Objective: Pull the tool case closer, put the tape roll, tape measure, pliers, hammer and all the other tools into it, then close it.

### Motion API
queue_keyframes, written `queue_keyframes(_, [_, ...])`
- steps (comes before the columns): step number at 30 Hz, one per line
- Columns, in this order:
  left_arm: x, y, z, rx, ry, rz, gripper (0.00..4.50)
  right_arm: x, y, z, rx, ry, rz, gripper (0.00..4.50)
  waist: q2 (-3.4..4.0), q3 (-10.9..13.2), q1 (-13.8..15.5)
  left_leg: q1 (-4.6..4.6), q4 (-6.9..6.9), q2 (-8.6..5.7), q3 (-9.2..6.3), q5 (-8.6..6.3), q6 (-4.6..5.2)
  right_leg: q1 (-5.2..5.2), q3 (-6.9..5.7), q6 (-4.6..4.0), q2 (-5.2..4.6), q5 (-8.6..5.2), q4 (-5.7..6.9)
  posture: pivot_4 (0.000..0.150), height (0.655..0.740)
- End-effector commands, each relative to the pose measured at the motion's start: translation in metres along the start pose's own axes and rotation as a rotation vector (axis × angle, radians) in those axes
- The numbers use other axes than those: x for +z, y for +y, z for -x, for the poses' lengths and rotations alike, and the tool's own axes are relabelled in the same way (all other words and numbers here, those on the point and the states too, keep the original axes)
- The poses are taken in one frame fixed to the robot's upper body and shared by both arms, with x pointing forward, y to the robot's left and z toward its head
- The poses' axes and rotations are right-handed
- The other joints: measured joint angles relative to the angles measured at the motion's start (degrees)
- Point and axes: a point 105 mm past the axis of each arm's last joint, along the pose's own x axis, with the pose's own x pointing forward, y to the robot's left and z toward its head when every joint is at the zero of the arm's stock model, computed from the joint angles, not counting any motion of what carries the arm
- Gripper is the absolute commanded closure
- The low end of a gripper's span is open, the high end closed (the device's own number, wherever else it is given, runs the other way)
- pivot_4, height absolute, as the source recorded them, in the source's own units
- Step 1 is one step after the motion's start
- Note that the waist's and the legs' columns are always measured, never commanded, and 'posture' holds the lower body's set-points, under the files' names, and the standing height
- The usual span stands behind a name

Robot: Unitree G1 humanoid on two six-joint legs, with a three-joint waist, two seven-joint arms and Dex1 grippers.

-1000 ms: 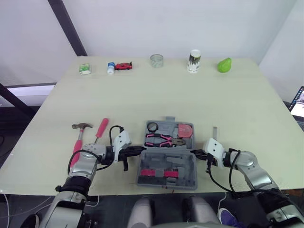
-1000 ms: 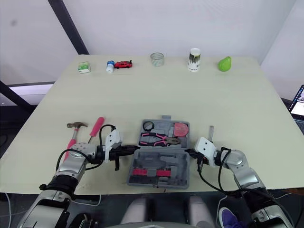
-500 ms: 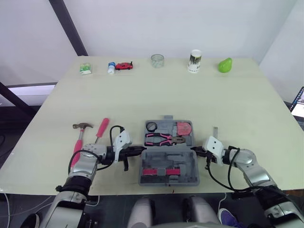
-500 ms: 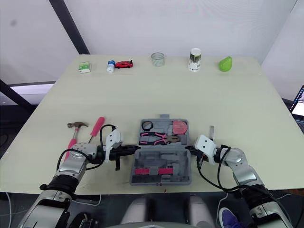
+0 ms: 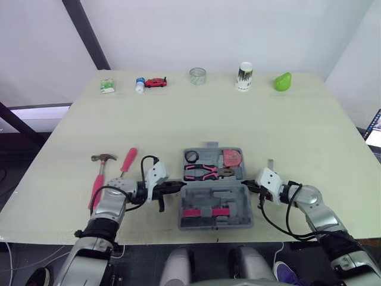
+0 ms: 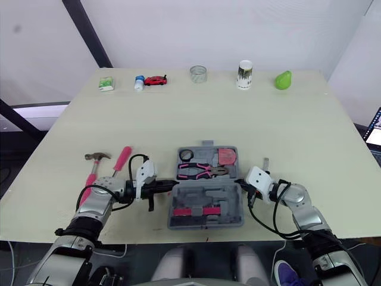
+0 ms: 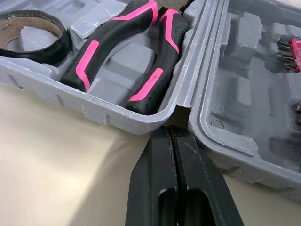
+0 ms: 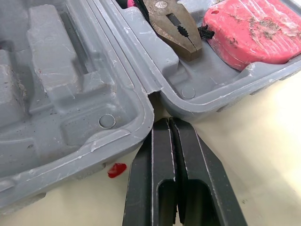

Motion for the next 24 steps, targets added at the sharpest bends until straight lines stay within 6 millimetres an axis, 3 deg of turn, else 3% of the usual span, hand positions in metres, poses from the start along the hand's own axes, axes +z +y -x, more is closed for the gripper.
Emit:
queue_keyframes(1, [0.015,0.001,-0.007,-0.021,-0.044,-0.047,4.5,0.019,0.005,-0.006,0.029,-0.071,0.033,4.45,0.0,0.0,0.0,0.0,0.0,0.0,0.0,0.0,0.0,0.0,0.0,0.0,0.0,0.0,0.0,0.15,0.74])
queue_keyframes(24, [0.01,0.001,0.005,-0.008,-0.026,-0.038,4.5,0.02,0.019,-0.011,0.093,-0.075,-0.002,4.45,0.0,0.0,-0.1,0.01,-0.01,0.01,-0.01,0.0,0.0,-0.01,0.0,0.0,0.01,0.0,0.0,0.15,0.74])
